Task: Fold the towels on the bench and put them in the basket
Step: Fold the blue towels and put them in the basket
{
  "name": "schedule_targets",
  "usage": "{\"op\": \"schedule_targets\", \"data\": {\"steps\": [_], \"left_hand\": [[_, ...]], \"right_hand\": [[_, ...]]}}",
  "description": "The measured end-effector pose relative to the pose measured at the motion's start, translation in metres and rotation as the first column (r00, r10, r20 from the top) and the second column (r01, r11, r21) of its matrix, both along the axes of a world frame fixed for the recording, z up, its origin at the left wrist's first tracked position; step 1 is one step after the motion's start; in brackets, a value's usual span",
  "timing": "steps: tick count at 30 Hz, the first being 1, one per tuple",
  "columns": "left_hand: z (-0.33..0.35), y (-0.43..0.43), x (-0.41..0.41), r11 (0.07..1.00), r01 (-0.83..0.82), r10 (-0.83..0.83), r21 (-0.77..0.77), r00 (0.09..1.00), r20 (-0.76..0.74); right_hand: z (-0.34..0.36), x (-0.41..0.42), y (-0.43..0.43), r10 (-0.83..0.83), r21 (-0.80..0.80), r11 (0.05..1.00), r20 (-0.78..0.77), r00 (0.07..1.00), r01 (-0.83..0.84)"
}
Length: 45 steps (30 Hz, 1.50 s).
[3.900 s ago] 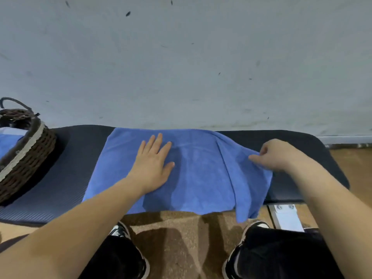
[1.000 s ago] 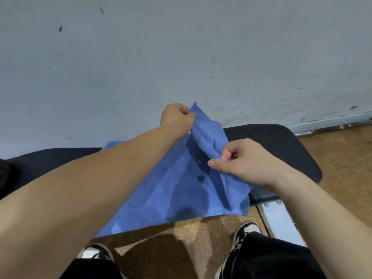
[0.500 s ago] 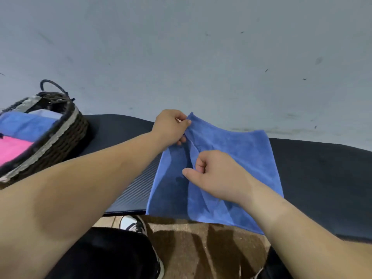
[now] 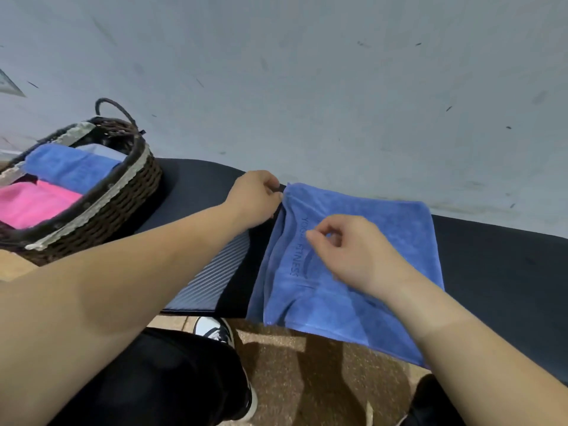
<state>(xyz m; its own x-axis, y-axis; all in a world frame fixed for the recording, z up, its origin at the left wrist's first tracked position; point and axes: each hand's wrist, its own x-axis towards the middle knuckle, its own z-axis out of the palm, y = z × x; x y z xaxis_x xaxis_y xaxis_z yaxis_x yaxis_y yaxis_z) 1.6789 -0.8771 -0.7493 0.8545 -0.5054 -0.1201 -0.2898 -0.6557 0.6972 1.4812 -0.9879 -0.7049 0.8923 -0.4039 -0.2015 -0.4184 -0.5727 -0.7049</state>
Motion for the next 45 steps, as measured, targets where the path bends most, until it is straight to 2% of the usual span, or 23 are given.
{"op": "schedule_targets", "data": {"steps": [2, 4, 6, 8, 11, 13, 18, 23, 29, 32, 36, 38, 41, 42, 43, 45], "left_hand": [[0.006, 0.011, -0.016, 0.998, 0.044, -0.045, 0.052, 0.999, 0.019], [0.011, 0.021, -0.033, 0.982, 0.092, -0.098, 0.162, 0.995, 0.031], [0.013, 0.031, -0.051, 0.952, 0.115, -0.123, 0.283, 0.992, 0.009], [0.013, 0.041, -0.068, 0.913, 0.143, -0.146, 0.381, 0.989, -0.021], [0.006, 0.056, -0.09, 0.872, 0.157, -0.158, 0.464, 0.987, -0.037], [0.002, 0.063, -0.1, 0.887, 0.14, -0.14, 0.439, 0.99, -0.032], [-0.005, 0.077, -0.113, 0.975, 0.041, -0.044, 0.217, 0.999, 0.01], [-0.012, 0.085, -0.118, 0.995, -0.024, 0.023, 0.101, 1.0, 0.008], [-0.024, 0.092, -0.118, 0.956, 0.095, -0.129, 0.277, 0.986, 0.107], [-0.022, 0.092, -0.115, 0.93, 0.09, -0.16, 0.356, 0.972, 0.171], [-0.017, 0.09, -0.11, 0.933, 0.071, -0.163, 0.352, 0.957, 0.24], [-0.02, 0.086, -0.107, 0.924, 0.162, -0.292, 0.346, 0.883, 0.368], [-0.026, 0.07, -0.11, 0.83, 0.382, -0.551, 0.406, 0.67, 0.497], [-0.027, 0.062, -0.114, 0.787, 0.441, -0.613, 0.432, 0.639, 0.464], [-0.028, 0.054, -0.119, 0.746, 0.474, -0.655, 0.468, 0.647, 0.389], [-0.031, 0.042, -0.123, 0.696, 0.478, -0.65, 0.536, 0.737, 0.187]], "right_hand": [[-0.004, -0.01, -0.016, -0.027, -0.249, 0.969, -0.112, 0.993, -0.002], [-0.01, -0.023, -0.033, -0.054, -0.35, 0.935, -0.313, 0.948, -0.063], [-0.018, -0.036, -0.047, -0.073, -0.379, 0.919, -0.423, 0.903, -0.103], [-0.03, -0.048, -0.058, -0.062, -0.357, 0.926, -0.461, 0.885, -0.122], [-0.05, -0.063, -0.062, -0.023, -0.315, 0.931, -0.553, 0.833, -0.183], [-0.061, -0.067, -0.059, -0.032, -0.341, 0.921, -0.55, 0.835, -0.19], [-0.073, -0.067, -0.049, -0.053, -0.399, 0.903, -0.466, 0.883, -0.156], [-0.087, -0.072, -0.047, -0.093, -0.45, 0.888, -0.375, 0.922, -0.094], [-0.092, -0.077, -0.042, -0.115, -0.536, 0.843, -0.275, 0.954, -0.053], [-0.087, -0.079, -0.05, -0.097, -0.565, 0.823, -0.247, 0.964, -0.062], [-0.089, -0.094, -0.062, -0.047, -0.552, 0.82, -0.323, 0.945, -0.148], [-0.088, -0.098, -0.06, -0.069, -0.537, 0.831, -0.358, 0.931, -0.145], [-0.082, -0.101, -0.053, -0.107, -0.51, 0.849, -0.427, 0.898, -0.141], [-0.081, -0.102, -0.051, -0.113, -0.503, 0.851, -0.452, 0.885, -0.148], [-0.08, -0.102, -0.05, -0.119, -0.498, 0.854, -0.473, 0.873, -0.153], [-0.077, -0.103, -0.048, -0.139, -0.49, 0.858, -0.511, 0.848, -0.155]]}}
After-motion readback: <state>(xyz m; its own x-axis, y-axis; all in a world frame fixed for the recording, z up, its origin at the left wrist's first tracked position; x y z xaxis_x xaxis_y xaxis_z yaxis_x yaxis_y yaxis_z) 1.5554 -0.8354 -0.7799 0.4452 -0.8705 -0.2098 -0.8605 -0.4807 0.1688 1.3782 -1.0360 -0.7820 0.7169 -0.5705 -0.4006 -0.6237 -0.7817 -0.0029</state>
